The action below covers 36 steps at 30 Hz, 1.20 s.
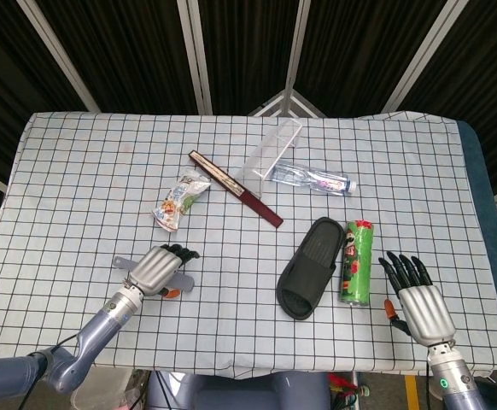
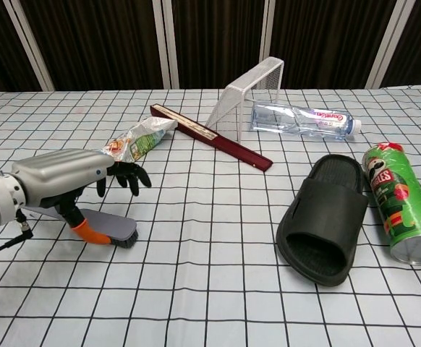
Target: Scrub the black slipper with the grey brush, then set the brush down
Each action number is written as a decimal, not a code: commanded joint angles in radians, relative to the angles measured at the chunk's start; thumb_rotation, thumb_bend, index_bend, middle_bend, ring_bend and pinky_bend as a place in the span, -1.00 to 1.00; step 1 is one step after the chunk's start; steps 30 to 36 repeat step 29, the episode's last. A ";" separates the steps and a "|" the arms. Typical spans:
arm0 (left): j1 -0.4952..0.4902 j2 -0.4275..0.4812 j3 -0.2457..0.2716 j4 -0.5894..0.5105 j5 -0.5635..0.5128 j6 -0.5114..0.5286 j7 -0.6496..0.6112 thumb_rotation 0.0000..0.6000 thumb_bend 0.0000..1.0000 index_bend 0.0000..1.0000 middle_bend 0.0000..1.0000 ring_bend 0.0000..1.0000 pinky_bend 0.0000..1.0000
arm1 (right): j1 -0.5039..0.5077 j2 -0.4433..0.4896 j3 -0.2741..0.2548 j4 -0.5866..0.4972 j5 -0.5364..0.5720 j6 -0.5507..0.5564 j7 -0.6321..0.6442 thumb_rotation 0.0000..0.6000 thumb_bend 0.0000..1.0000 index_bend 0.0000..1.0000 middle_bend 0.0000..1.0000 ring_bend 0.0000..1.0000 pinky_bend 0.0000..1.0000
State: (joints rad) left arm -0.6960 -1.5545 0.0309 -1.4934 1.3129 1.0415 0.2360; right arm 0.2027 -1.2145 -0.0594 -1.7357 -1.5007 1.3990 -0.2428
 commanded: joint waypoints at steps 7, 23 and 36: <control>0.081 0.173 0.005 -0.208 0.106 0.165 -0.009 1.00 -0.89 -0.73 -0.65 -0.68 -0.39 | -0.010 0.023 0.002 -0.017 -0.007 -0.005 0.014 0.99 0.10 -1.00 -1.00 -1.00 -1.00; 0.682 0.347 0.127 -0.197 0.089 0.815 0.187 1.00 -0.94 -1.00 -0.90 -0.93 -0.65 | -0.158 0.169 -0.043 -0.130 0.005 0.138 -0.002 0.75 -0.21 -1.00 -1.00 -1.00 -1.00; 0.682 0.393 0.128 -0.210 0.098 0.747 0.142 1.00 -0.94 -1.00 -0.89 -0.93 -0.65 | -0.179 0.156 -0.044 -0.125 -0.054 0.171 -0.033 0.75 -0.21 -1.00 -1.00 -1.00 -1.00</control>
